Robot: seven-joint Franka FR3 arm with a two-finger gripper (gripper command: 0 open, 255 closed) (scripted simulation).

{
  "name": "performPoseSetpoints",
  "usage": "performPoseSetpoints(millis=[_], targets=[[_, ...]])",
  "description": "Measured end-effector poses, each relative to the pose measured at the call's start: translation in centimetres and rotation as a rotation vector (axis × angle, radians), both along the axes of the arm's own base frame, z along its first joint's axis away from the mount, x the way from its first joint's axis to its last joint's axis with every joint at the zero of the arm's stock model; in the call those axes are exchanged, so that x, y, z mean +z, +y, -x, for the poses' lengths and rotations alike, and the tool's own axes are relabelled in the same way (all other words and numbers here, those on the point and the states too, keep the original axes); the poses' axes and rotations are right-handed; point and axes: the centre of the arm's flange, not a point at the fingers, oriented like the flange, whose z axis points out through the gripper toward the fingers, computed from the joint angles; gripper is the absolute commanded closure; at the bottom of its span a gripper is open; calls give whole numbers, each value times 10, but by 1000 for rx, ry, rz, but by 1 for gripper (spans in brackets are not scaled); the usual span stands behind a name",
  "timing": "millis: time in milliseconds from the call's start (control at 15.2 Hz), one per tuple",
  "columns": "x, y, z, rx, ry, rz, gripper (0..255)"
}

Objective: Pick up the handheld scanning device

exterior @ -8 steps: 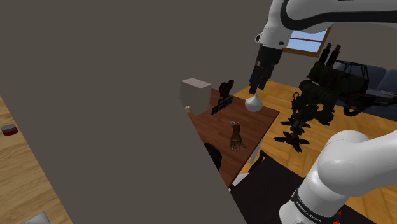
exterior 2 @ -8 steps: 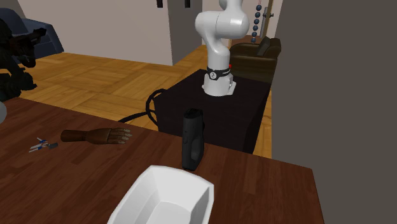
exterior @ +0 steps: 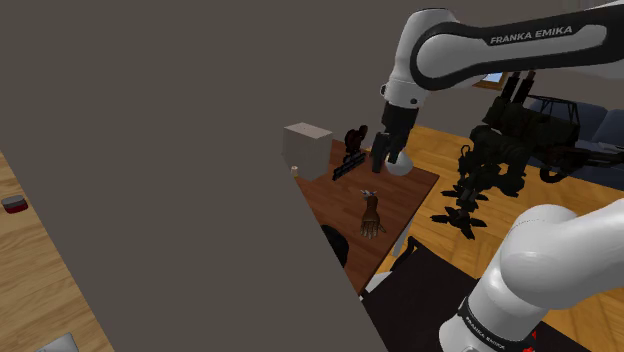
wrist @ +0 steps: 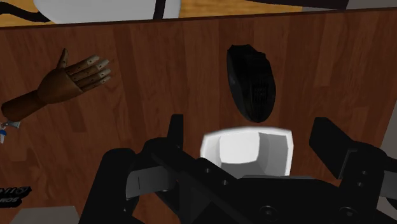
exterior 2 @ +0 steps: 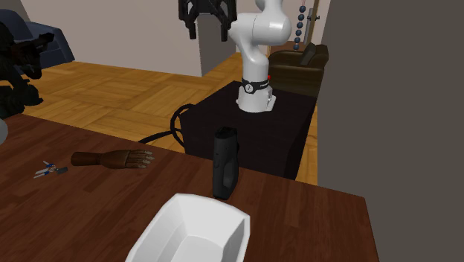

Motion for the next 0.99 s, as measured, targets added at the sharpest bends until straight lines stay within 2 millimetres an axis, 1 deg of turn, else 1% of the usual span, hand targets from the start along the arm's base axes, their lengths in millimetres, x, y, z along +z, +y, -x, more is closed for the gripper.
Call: performPoseSetpoints(millis=[66, 132, 198, 264, 330, 396, 528, 660, 924, 990], targets=[[-15, 7, -5, -4, 4, 2, 0], [-25, 13, -11, -8, 6, 5, 0], [-35, 17, -14, -12, 8, 7, 0], [-49, 26, -16, -16, 12, 9, 0], [-60, 30, -24, -20, 14, 11, 0], [-73, 33, -26, -24, 17, 13, 0], [-92, 41, -34, -32, 23, 17, 0], [-118, 55, -38, -40, 29, 21, 0], [-167, 73, -54, -57, 40, 30, 0], [-177, 76, -58, -61, 42, 32, 0]])
